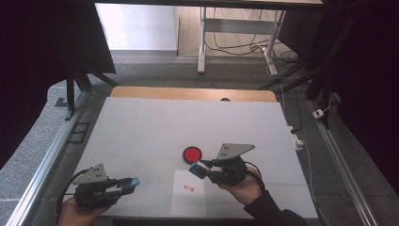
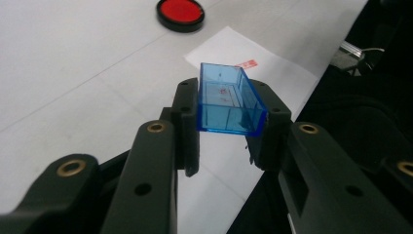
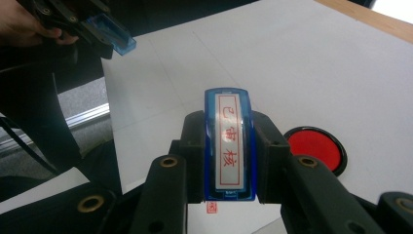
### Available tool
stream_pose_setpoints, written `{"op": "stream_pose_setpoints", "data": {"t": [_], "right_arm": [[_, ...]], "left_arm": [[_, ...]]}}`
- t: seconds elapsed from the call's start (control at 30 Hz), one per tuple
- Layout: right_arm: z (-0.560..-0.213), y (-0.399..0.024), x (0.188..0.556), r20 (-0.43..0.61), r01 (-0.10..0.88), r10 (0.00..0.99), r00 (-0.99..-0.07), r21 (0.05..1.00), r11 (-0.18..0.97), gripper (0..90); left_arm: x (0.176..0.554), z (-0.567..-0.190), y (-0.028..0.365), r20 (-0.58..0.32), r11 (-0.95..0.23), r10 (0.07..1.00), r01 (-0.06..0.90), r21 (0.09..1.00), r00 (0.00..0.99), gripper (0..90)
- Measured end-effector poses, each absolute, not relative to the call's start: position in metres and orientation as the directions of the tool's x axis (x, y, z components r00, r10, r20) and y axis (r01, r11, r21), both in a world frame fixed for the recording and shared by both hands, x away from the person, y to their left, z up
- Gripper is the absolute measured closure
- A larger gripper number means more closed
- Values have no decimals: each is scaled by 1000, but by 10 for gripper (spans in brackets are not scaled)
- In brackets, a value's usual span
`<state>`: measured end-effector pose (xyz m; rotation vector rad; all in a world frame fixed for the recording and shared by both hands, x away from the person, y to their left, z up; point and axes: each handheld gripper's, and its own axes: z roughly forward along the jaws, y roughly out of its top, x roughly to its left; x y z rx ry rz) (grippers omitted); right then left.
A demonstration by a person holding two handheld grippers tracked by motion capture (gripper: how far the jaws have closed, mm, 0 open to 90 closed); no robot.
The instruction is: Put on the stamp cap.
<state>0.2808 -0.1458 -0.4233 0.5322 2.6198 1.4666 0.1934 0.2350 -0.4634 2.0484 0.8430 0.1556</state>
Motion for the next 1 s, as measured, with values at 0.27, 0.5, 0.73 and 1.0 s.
{"op": "stream_pose_setpoints", "data": {"t": [0.27, 0.5, 0.73, 1.0], "right_arm": [[-419, -145, 280, 94, 238, 316, -944, 857, 457, 712], [-415, -145, 280, 109, 240, 303, -947, 867, 437, 712], [-412, -144, 279, 111, 232, 289, -951, 873, 428, 712], [-409, -143, 279, 119, 224, 262, -958, 879, 421, 712]], "left_arm": [[205, -457, 219, -205, -386, 551, 465, 797, 809, 676], [218, -453, 204, -212, -404, 460, 415, 815, 862, 676], [233, -454, 190, -238, -409, 381, 394, 823, 893, 676], [244, -455, 177, -244, -422, 295, 355, 834, 924, 677]]}}
